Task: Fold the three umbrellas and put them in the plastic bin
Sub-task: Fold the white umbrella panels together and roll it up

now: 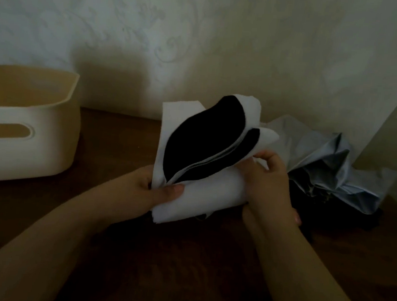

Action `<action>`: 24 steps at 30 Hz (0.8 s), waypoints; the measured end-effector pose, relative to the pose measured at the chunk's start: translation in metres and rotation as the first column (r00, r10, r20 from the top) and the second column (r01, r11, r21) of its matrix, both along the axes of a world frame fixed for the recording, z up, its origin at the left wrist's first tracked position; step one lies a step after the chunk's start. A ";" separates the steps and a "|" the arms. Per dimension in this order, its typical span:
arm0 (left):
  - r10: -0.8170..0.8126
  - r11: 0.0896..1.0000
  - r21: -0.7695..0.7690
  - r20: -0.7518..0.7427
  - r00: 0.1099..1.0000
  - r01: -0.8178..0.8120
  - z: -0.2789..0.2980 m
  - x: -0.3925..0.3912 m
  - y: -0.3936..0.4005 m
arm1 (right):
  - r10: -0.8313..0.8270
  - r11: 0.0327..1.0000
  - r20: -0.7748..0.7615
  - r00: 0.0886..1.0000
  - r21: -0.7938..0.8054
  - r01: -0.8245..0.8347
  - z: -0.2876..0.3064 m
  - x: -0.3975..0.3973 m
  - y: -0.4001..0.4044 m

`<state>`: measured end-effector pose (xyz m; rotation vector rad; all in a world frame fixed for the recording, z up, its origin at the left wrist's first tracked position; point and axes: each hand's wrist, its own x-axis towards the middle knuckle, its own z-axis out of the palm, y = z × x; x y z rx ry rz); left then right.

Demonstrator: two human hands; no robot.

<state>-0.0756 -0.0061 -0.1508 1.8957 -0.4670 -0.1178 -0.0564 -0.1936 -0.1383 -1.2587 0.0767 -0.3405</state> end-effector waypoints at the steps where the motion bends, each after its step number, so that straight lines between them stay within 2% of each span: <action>1: -0.021 1.000 0.018 0.015 1.000 0.021 0.002 -0.003 -0.001 | -0.005 1.000 0.000 1.000 -0.002 0.005 -0.001 0.000 0.001; 3: 0.013 0.999 0.035 0.034 0.999 -0.014 0.001 -0.004 -0.004 | -0.009 1.000 -0.029 1.000 0.001 0.009 -0.002 0.001 0.001; 5: 0.099 0.994 0.035 0.039 0.994 -0.100 -0.001 -0.003 -0.005 | 0.021 0.998 -0.104 0.994 -0.061 -0.028 -0.003 0.004 -0.003; 8: 0.193 0.981 0.018 -0.071 0.979 -0.192 0.001 0.000 0.001 | 0.212 0.962 -0.203 0.956 -0.127 -0.240 0.003 0.006 -0.009; 10: 0.176 0.984 0.002 -0.146 0.974 -0.177 0.003 0.001 0.007 | 0.370 0.916 -0.200 0.907 -0.084 -0.392 0.008 0.004 -0.010; 11: 0.158 0.987 0.006 -0.164 0.974 -0.159 0.004 0.001 0.008 | 0.387 0.910 -0.188 0.903 -0.082 -0.407 0.009 0.002 -0.010; 14: 0.107 0.994 -0.005 -0.192 0.975 -0.110 0.005 -0.004 0.004 | 0.276 0.953 -0.135 0.952 -0.093 -0.289 0.009 -0.002 -0.004; 17: 0.107 0.994 -0.013 -0.147 0.983 -0.110 0.005 -0.007 -0.001 | 0.152 0.985 -0.103 0.983 -0.069 -0.160 0.010 -0.003 0.000; 20: 0.194 0.981 -0.009 -0.056 0.979 -0.194 0.004 -0.006 -0.005 | 0.004 0.977 -0.182 0.983 -0.210 -0.043 0.014 -0.004 -0.003; 22: 0.266 0.964 0.012 0.005 0.964 -0.266 0.004 -0.006 -0.006 | 0.020 0.963 -0.226 0.974 -0.257 -0.080 0.016 -0.006 -0.005; 24: 0.307 0.950 0.037 0.072 0.949 -0.310 0.004 -0.005 -0.005 | 0.134 0.956 -0.252 0.958 -0.222 -0.192 0.017 -0.008 -0.004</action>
